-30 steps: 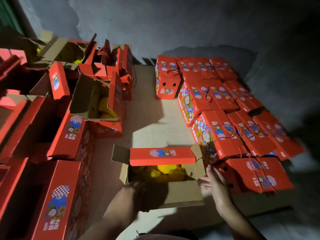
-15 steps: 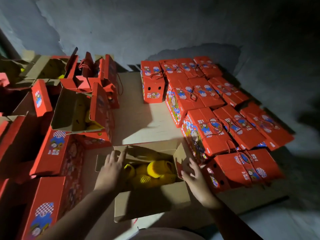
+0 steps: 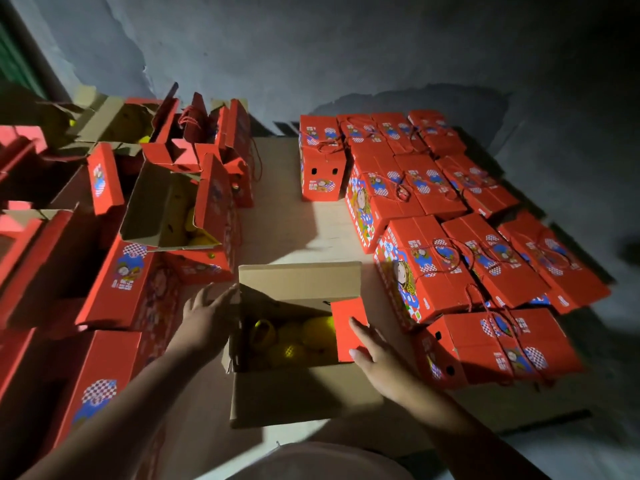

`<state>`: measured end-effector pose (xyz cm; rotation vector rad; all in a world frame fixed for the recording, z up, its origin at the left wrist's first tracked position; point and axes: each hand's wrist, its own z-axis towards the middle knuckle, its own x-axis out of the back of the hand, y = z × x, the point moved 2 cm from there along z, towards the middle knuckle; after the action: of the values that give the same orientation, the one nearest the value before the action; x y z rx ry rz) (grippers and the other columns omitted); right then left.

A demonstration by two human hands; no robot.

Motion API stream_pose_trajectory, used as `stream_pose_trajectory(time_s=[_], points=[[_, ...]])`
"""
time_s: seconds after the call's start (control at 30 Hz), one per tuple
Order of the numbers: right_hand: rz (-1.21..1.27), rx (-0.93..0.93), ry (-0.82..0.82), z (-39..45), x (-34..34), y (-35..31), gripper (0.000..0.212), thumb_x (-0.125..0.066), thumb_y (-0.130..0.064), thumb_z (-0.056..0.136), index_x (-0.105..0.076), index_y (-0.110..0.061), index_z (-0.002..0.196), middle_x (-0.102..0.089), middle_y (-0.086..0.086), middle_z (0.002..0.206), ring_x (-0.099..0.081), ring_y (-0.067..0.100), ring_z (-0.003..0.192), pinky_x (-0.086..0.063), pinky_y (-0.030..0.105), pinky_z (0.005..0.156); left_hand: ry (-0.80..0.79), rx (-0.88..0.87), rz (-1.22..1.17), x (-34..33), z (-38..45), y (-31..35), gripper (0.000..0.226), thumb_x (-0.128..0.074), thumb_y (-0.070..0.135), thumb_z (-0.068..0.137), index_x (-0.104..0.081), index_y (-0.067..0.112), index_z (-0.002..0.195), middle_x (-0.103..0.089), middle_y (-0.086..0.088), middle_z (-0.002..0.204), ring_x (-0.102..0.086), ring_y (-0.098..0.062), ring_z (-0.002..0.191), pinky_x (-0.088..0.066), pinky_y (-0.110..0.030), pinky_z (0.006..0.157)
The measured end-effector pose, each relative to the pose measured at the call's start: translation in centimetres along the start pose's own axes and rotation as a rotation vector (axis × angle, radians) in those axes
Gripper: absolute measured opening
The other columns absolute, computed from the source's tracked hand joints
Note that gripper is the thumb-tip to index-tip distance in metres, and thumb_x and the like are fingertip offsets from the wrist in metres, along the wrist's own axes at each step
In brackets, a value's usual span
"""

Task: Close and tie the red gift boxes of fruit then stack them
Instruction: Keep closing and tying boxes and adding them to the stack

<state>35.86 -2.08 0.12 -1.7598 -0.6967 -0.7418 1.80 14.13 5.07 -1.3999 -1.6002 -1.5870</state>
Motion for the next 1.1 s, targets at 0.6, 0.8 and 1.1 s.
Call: stream_pose_trajectory(time_s=[0.6,0.8,1.1], points=[[-0.214,0.075,0.016,3.4,1.9,-2.1,0.064,-0.06,-0.032,0.102,-0.031,-0.036,0.159,0.003,-0.004,0.171,-0.011,0.025,0.157,-0.028,0.041,0.123,-0.034,-0.078,-0.128,-2.5,-3.7,-1.0,0.042,-0.051,0.017,0.104,-0.058,0.038,0.14,-0.043,-0.004,0.155,-0.041,-0.029,0.14,-0.039,-0.038,0.112],[-0.221,0.04,0.021,2.7,1.5,-1.9,0.056,-0.054,-0.033,0.105,-0.035,-0.036,0.158,0.0,0.001,0.171,-0.01,0.026,0.157,-0.016,0.032,0.124,-0.054,0.321,-0.74,-3.8,-5.1,-1.8,0.074,-0.072,0.028,0.095,-0.032,0.023,0.157,-0.043,-0.007,0.157,-0.048,-0.026,0.137,-0.045,-0.042,0.105],[-0.212,0.017,0.001,2.5,2.0,-2.6,0.058,-0.053,-0.035,0.106,-0.03,-0.037,0.159,-0.002,0.0,0.171,-0.008,0.023,0.157,-0.011,0.029,0.124,-0.428,0.786,-1.373,-5.4,-7.2,-1.9,0.061,-0.069,0.044,0.085,-0.061,0.003,0.129,-0.069,-0.021,0.126,-0.063,-0.039,0.119,-0.048,-0.047,0.099]])
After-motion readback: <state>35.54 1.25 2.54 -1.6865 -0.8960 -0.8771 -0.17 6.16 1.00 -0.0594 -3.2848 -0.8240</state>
